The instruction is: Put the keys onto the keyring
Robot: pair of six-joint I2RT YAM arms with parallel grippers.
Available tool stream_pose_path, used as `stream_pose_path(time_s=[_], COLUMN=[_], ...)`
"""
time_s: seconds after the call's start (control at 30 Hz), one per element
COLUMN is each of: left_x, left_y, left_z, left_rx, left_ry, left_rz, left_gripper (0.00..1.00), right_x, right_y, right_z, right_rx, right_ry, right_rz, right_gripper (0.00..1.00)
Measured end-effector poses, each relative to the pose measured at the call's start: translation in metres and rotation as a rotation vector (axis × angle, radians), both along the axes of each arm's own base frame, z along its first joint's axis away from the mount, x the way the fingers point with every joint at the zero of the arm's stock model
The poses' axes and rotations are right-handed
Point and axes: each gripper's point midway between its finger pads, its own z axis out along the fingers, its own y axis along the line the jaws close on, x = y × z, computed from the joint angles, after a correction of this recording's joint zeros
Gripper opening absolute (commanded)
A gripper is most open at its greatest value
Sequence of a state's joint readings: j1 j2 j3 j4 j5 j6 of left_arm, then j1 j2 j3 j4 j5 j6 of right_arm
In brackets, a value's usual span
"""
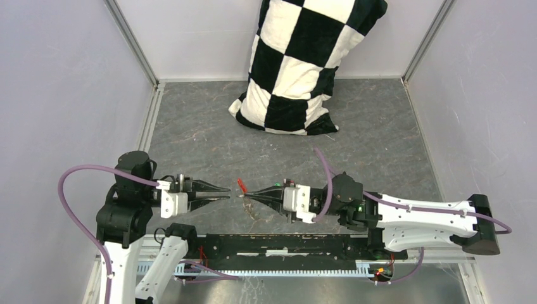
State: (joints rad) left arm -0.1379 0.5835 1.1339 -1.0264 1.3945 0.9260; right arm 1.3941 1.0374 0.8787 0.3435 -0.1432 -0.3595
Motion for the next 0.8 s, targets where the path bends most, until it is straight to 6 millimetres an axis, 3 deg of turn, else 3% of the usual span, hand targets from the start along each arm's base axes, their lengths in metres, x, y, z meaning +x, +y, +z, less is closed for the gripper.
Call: stream_pose_path(time_s=[0.33, 0.8], left_x=[-0.01, -0.026], left_y=[-0.001, 0.002], left_z=[0.007, -0.006], left_rx=[-0.015, 0.018], left_ry=[-0.004, -0.092], left_rz=[-0.029, -0.056], left_gripper=[0.23, 0.27], right_x=[-0.03, -0.037], right_y=[0.008, 0.014], right_z=[0.01, 0.018], right_rx=[0.133, 0.167], right_ry=[-0.196, -0.304], right_rz=[0.164, 0.206], right_gripper=[0.01, 0.01])
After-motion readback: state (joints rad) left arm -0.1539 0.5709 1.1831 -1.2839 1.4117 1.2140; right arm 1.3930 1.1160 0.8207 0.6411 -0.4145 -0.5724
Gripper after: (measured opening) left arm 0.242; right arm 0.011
